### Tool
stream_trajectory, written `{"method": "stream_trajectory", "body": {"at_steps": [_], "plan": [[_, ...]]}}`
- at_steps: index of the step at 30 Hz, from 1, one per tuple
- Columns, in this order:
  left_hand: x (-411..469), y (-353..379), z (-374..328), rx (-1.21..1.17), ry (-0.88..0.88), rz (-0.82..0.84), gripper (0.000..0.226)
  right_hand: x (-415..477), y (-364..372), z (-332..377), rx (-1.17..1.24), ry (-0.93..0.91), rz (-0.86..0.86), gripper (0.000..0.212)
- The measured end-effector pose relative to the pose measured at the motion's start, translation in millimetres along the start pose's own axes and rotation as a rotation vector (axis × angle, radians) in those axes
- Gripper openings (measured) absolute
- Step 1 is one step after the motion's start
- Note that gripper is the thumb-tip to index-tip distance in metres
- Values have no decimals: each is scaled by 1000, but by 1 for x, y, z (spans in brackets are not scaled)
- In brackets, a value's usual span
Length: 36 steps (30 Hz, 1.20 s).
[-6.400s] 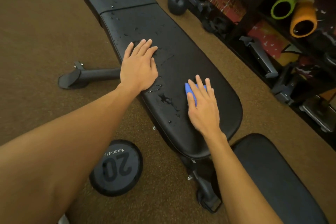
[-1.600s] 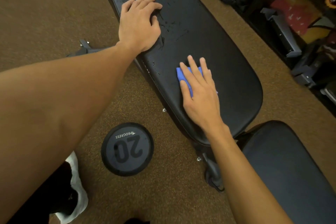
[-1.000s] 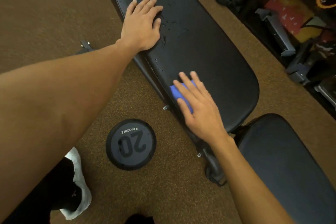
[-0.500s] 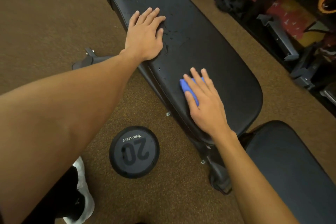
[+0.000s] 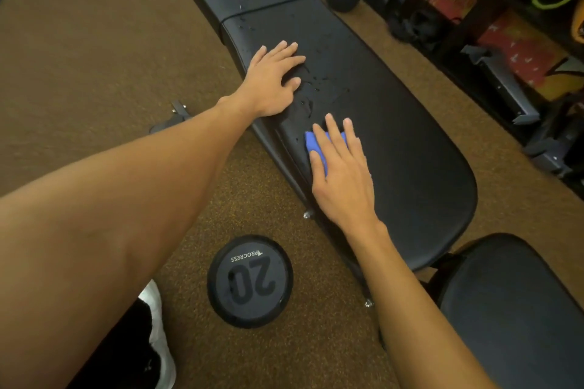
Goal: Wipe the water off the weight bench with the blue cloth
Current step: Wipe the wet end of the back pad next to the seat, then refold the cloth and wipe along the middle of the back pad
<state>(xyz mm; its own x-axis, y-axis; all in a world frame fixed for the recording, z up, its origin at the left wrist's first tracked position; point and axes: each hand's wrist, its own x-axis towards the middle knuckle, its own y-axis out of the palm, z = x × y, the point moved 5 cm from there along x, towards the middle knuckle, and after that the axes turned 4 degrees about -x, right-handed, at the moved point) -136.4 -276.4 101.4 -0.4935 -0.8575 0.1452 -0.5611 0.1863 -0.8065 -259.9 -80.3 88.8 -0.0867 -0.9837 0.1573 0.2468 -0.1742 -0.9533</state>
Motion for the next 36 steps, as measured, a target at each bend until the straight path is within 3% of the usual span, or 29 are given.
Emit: {"method": "stream_trajectory", "body": {"at_steps": [3, 7, 9, 15, 19, 24, 27, 29, 31, 34, 36], "plan": [[0, -1, 0, -25, -1, 4, 54, 20, 9, 22, -27, -11, -15, 52], [1, 1, 5, -49, 25, 4, 53, -10, 5, 30, -99, -274, 36, 51], [2, 2, 7, -57, 26, 15, 53, -30, 0, 13, -84, -295, 72, 50], [3, -2, 6, -81, 7, 63, 54, 3, -12, -43, 60, 172, 20, 51], [-2, -6, -2, -64, -18, 96, 55, 10, -5, -28, 65, 144, 41, 52], [-22, -10, -13, -82, -62, 90, 50, -49, -17, -21, 90, 40, 163, 56], [-43, -11, -29, -98, -43, 13, 41, -66, -34, -35, 332, 149, 161, 56], [-59, -11, -52, -105, 27, -27, 34, -70, -53, -57, 469, 327, -29, 50], [-72, -5, -75, -150, 94, 40, 27, -71, -65, -75, 463, 475, -128, 39], [-89, 16, -102, -232, 68, 316, 21, -64, -57, -83, 462, 562, 6, 27], [-96, 26, -112, -207, 56, 400, 22, -58, -51, -81, 457, 575, 79, 24]]}}
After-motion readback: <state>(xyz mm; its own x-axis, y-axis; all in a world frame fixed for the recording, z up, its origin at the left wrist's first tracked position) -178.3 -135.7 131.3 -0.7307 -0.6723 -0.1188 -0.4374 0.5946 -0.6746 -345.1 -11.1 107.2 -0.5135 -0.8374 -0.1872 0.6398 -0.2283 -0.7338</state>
